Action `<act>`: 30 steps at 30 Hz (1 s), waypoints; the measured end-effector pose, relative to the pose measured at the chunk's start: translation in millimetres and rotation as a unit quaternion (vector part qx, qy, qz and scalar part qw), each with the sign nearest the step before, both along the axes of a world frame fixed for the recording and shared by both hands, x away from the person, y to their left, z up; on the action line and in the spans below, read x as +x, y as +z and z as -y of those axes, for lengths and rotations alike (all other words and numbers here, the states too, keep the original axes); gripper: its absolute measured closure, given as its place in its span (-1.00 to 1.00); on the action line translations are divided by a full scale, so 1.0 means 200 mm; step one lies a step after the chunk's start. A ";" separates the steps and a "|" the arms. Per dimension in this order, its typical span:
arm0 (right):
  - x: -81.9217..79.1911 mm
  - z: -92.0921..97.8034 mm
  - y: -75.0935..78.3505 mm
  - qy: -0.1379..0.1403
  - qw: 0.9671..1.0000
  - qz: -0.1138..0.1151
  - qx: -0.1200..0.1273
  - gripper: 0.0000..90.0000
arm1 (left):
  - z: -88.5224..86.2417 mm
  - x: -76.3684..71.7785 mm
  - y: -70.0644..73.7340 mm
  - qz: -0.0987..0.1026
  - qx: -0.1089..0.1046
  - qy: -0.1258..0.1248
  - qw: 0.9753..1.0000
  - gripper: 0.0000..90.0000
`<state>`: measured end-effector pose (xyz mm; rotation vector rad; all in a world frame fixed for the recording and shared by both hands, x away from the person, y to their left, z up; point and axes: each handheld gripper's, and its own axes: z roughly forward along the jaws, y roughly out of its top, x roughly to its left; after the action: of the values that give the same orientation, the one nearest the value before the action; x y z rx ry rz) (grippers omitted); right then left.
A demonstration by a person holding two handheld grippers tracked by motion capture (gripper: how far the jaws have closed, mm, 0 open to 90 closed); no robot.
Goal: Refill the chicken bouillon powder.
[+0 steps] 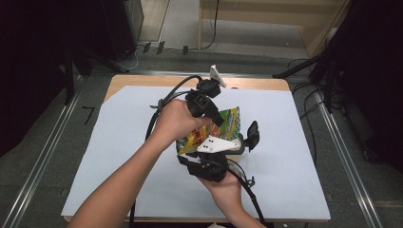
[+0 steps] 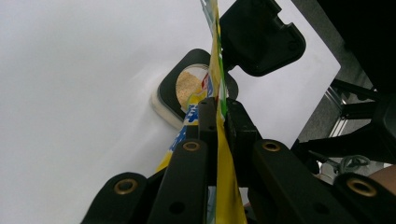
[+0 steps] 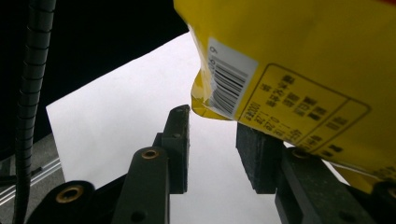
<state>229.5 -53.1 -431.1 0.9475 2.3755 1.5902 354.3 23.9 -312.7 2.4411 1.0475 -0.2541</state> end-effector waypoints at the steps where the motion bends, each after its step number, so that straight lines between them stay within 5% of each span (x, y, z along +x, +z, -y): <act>1: 0.00 0.00 0.00 0.001 1.000 0.001 0.000 0.46 | 0.00 0.00 0.00 0.000 -0.001 -0.001 1.000 0.95; 30: -0.01 -0.01 -0.05 0.017 1.000 0.008 -0.010 0.43 | -0.08 -0.03 -0.02 0.002 -0.021 0.001 1.000 0.95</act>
<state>228.1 -51.7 -441.9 0.8916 2.4040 1.5770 347.5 39.3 -317.0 2.4008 1.0332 -0.2678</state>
